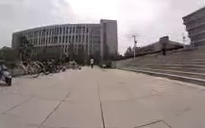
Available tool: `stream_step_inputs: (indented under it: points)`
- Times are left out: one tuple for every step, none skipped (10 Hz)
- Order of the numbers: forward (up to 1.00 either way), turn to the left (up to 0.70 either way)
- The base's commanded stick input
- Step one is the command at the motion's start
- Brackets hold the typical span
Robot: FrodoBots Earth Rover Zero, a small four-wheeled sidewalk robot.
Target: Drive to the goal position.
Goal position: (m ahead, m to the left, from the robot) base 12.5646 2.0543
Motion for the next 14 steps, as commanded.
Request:
stream_step_inputs:
  points:
    - [0.7,0.02]
    - [0.7,0.02]
    - [0.7,0.11]
    - [0.7,0.15]
    - [0.7,0.15]
    - [0.7,0.15]
    - [0.7,0.09]
    - [0.7,0.01]
    - [0.7,0.01]
    - [0.7,0.01]
    - [0.7,0.01]
    - [0.7,0.01]
    - [0.7,0.01]
    - [0.7,0.01]
